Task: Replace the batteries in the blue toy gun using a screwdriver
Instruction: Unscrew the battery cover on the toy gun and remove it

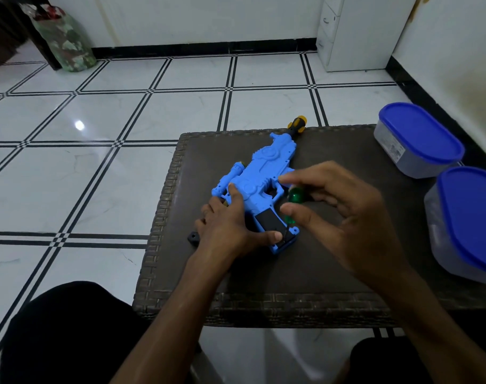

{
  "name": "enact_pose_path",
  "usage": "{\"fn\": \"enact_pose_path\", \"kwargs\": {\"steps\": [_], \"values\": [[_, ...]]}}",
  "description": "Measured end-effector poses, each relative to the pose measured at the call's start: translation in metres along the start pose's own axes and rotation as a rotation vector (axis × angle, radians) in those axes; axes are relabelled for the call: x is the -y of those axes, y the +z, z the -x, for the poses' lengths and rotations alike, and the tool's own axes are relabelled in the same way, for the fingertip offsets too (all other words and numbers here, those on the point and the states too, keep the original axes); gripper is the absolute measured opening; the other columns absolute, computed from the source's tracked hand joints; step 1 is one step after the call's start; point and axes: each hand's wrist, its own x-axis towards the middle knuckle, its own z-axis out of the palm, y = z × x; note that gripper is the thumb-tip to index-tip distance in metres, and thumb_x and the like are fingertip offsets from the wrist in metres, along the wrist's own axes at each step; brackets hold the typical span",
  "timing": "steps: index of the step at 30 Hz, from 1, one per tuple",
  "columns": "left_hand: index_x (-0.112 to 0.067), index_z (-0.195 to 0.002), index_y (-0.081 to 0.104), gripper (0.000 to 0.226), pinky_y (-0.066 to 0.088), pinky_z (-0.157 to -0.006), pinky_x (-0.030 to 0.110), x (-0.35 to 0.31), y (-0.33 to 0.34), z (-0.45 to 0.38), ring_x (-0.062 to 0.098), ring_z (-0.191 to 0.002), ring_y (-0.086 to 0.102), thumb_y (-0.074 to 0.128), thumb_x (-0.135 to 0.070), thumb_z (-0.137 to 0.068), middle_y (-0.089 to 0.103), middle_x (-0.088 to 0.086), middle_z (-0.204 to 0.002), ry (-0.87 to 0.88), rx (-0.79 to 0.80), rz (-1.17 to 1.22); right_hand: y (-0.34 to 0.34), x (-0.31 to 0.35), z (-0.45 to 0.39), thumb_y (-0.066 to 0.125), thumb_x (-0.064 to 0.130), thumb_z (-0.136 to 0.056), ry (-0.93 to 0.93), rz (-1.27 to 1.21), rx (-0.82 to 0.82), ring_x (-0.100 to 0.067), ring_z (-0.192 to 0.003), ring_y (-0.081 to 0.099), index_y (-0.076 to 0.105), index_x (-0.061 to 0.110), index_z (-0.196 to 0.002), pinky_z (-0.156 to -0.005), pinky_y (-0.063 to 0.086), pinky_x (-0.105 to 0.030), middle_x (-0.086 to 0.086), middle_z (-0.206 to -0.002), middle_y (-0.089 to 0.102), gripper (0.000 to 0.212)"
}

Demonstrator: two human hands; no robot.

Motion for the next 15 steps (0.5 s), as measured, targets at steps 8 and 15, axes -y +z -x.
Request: {"fn": "enact_pose_path", "kwargs": {"steps": [8, 15], "values": [[-0.024, -0.154, -0.013, 0.130, 0.018, -0.114, 0.051, -0.0006, 0.0002, -0.0006, 0.036, -0.146, 0.008, 0.071, -0.070, -0.066, 0.006, 0.019, -0.158, 0.001, -0.006, -0.011, -0.0033, 0.0011, 0.0004, 0.072, 0.007, -0.087, -0.016, -0.037, 0.074, -0.019, -0.110, 0.065, 0.071, 0.006, -0.107, -0.089, 0.055, -0.037, -0.004, -0.115, 0.065, 0.021], [-0.023, -0.154, -0.014, 0.130, 0.017, -0.115, 0.050, -0.0008, -0.0005, 0.0009, 0.035, -0.146, 0.007, 0.070, -0.071, -0.066, 0.004, 0.018, -0.159, -0.004, 0.002, -0.011, -0.0019, 0.0012, -0.0021, 0.070, -0.002, -0.086, 0.003, -0.061, 0.029, -0.014, -0.101, 0.068, 0.066, 0.009, -0.115, -0.087, 0.054, -0.024, -0.003, -0.107, 0.068, 0.031]]}}
